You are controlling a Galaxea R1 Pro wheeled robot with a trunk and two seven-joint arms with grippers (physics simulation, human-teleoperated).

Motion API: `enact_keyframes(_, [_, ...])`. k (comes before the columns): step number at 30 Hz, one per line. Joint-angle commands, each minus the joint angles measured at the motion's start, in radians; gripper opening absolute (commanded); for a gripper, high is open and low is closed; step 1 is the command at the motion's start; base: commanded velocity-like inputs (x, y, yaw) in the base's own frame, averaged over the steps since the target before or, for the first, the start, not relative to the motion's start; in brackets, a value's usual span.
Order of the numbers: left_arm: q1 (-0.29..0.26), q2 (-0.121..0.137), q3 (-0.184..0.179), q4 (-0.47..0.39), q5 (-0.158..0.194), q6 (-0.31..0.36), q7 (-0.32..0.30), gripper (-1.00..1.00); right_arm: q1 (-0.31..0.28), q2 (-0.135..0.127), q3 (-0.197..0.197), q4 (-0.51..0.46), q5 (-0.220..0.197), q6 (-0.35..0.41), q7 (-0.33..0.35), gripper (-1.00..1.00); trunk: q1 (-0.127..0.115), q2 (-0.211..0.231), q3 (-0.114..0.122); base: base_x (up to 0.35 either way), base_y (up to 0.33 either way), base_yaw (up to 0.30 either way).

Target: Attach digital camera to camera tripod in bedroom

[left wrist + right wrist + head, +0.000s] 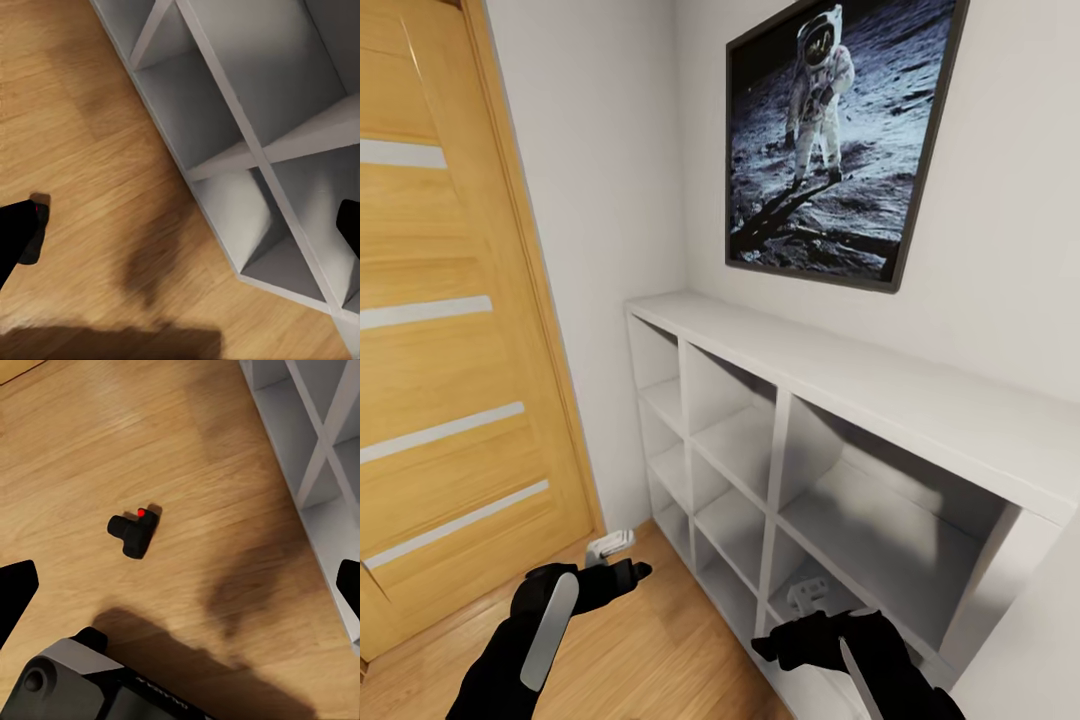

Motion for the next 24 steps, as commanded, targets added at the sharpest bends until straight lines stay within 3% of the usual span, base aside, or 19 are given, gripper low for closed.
enact_keyframes(1, [-0.001,-0.001,0.002,-0.001,0.01,0.005,0.009,1.0,-0.001,-0.003,-0.001,-0.004,0.005,0.005,0.016,1.0,0.004,-0.008,-0.005,0.0,0.0,0.0])
enact_keyframes(8, [-0.001,0.002,0.004,0.102,0.005,-0.018,0.01,1.0,-0.002,-0.017,0.0,-0.095,0.006,0.061,0.136,1.0,0.031,-0.057,-0.027,0.0,0.0,0.0])
enact_keyframes(13, [-0.001,0.018,0.007,0.173,0.004,-0.119,0.012,1.0,-0.002,-0.018,-0.001,-0.147,0.006,0.128,0.227,1.0,0.05,-0.092,-0.042,0.0,0.0,0.0])
enact_keyframes(24, [-0.001,0.026,0.009,0.185,0.0,-0.176,0.036,1.0,-0.002,-0.018,-0.003,-0.173,0.006,0.147,0.411,1.0,0.092,-0.169,-0.077,0.0,0.0,0.0])
